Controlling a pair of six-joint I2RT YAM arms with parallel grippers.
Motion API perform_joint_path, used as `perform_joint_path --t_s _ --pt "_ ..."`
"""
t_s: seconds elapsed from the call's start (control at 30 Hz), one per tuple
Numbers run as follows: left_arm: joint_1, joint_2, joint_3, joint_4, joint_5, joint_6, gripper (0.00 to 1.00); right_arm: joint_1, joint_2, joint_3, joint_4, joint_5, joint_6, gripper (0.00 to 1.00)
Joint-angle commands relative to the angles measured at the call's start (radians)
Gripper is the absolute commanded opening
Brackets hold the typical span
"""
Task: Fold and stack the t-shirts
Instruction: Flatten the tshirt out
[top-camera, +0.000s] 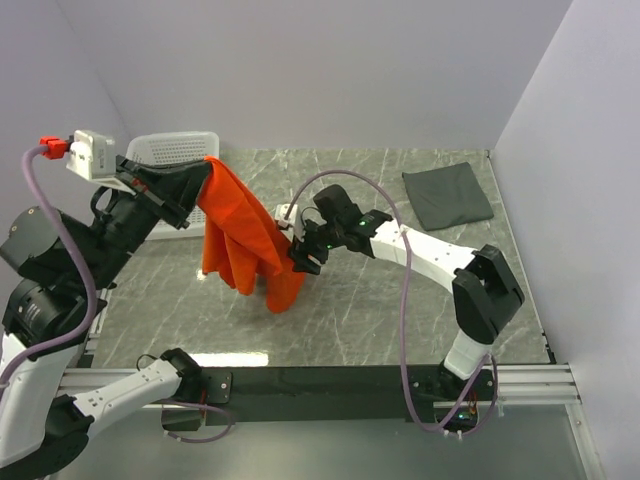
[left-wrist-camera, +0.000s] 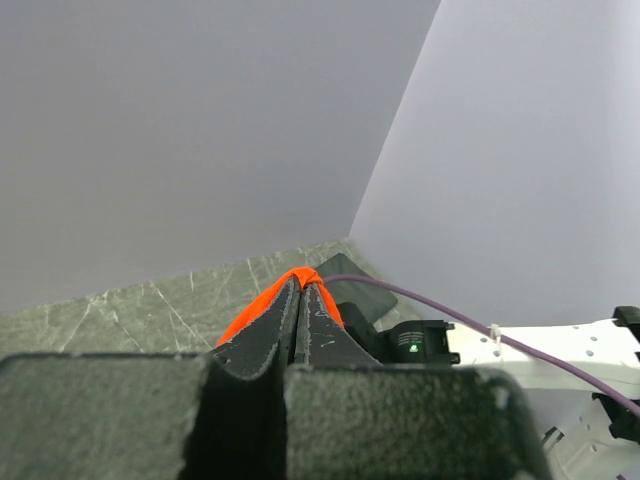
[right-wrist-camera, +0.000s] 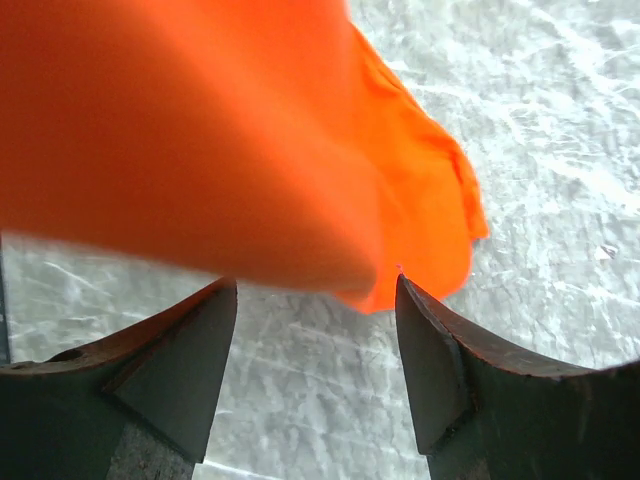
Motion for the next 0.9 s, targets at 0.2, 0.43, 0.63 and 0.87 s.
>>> perform_joint_path --t_s 0.2,0.43,0.63,0.87 --pt "0.0 -0.021 0.017 0.019 -0.004 -0.016 0.01 0.0 0.165 0.149 0.012 -0.033 0.022 0.6" --pt "0.0 -0.05 0.012 -0.018 -0.061 0.008 0.01 -0.029 0.018 0.203 -0.17 -0.085 -0.047 0.0" --pt "0.0 -0.113 -0.04 -0.009 -0.168 0.072 0.01 -0.286 -0.382 0.152 -0.311 -0.158 -0.174 0.0" --pt "-0.001 -0.156 -0.156 0.082 -0.21 0.149 0.01 -0.447 -0.608 0.286 -0.515 -0.047 -0.249 0.0"
